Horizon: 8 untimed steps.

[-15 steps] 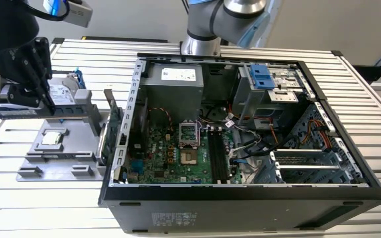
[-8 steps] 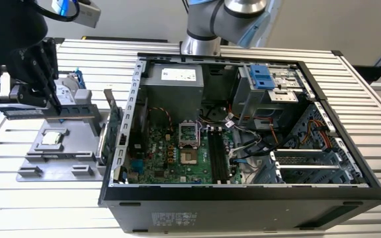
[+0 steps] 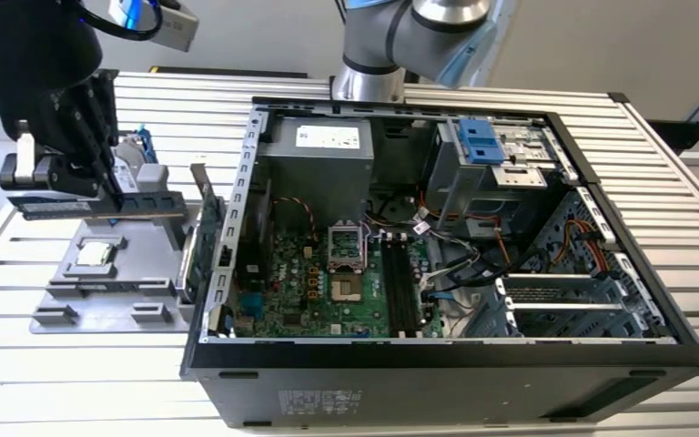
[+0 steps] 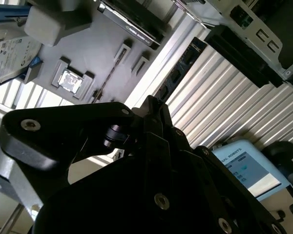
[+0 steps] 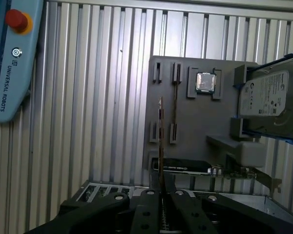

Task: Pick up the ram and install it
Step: 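Pick up the ram and move it above insertion slot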

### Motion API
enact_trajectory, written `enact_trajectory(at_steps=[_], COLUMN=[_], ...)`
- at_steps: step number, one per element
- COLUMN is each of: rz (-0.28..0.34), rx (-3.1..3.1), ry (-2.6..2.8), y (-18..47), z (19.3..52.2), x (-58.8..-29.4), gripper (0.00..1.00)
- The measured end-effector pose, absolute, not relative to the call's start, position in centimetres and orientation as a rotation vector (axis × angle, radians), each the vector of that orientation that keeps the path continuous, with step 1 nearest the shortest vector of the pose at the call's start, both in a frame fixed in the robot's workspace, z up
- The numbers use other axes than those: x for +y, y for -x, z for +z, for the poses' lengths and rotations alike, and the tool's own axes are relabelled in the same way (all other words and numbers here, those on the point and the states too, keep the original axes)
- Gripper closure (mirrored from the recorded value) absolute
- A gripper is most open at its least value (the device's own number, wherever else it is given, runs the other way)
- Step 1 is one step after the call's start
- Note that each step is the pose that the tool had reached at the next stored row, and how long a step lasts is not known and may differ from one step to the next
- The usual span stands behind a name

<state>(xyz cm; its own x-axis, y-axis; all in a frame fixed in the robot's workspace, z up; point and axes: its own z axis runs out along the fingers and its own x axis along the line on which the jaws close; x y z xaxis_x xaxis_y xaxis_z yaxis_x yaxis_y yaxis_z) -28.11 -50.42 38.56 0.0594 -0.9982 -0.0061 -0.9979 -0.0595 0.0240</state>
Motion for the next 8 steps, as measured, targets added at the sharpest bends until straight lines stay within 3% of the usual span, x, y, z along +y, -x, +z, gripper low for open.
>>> enact_trajectory(at_steps=[8], rz=[-0.033], rx=[-2.145], ry=[-2.277], y=[27.05], z=[38.56], x=[-50.42], gripper=[1.00])
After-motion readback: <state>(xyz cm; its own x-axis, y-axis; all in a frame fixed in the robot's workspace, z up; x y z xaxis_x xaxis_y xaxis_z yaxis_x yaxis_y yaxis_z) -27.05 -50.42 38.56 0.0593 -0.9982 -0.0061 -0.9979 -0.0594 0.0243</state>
